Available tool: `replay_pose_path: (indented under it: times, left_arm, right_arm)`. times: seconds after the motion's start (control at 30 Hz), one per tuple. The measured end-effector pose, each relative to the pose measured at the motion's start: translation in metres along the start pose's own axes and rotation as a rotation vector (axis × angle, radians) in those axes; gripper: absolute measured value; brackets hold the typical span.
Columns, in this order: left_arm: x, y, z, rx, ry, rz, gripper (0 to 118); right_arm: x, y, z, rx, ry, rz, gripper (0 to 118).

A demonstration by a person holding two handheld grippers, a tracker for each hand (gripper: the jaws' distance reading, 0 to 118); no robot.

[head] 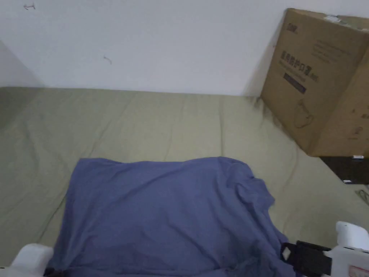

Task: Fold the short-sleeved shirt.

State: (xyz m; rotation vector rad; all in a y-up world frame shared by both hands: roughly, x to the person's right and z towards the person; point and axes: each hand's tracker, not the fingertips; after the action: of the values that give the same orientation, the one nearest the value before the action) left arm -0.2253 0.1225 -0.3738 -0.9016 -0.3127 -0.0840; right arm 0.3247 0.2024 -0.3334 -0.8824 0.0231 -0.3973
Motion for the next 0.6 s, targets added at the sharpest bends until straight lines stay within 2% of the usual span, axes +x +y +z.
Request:
replay_pose_path:
  times: [0.03,0.13,0.2,0.33,0.37,0.4,0.43,0.47,0.5,0.53,0.57,0.6]
  left_arm:
    - [-0.001,0.0,0.002,0.003,0.0,0.004,3]
    - [0.001,0.003,0.003,-0.001,-0.01,0.019,3]
    - [0.001,0.002,0.003,-0.006,-0.009,0.018,3]
    - [0.007,0.001,0.002,-0.024,0.003,0.014,3]
    - [0.006,0.001,0.002,-0.033,0.002,0.024,3]
    - [0.005,0.001,0.003,-0.039,-0.001,0.034,3]
    - [0.005,0.0,0.003,-0.043,-0.006,0.044,3]
    - [0.005,-0.001,0.003,-0.046,-0.012,0.051,3]
    - [0.005,-0.001,0.004,-0.05,-0.022,0.059,3]
    - [0.007,0.0,0.005,-0.053,-0.03,0.063,3]
    - [0.01,-0.001,0.006,-0.053,-0.022,0.06,3]
    - [0.012,-0.001,0.008,-0.049,-0.001,0.053,3]
  right_arm:
    - [0.007,0.001,-0.01,-0.054,-0.003,-0.013,112]
    - [0.02,-0.002,-0.039,-0.153,-0.01,-0.05,113]
    - [0.025,-0.008,-0.07,-0.285,-0.066,-0.018,113]
    - [0.04,-0.023,-0.102,-0.36,-0.194,0.026,110]
    - [0.043,-0.024,-0.102,-0.363,-0.166,0.019,105]
    - [0.046,-0.026,-0.1,-0.37,-0.127,0.008,90]
    - [0.043,-0.032,-0.091,-0.347,-0.139,0.015,58]
    - [0.042,-0.032,-0.085,-0.304,-0.17,0.042,39]
    - [0.042,-0.031,-0.082,-0.308,-0.123,0.04,18]
    - [0.042,-0.03,-0.077,-0.31,-0.043,0.015,12]
    - [0.039,-0.03,-0.071,-0.292,-0.025,-0.002,11]
    - [0.036,-0.03,-0.065,-0.275,-0.049,0.012,11]
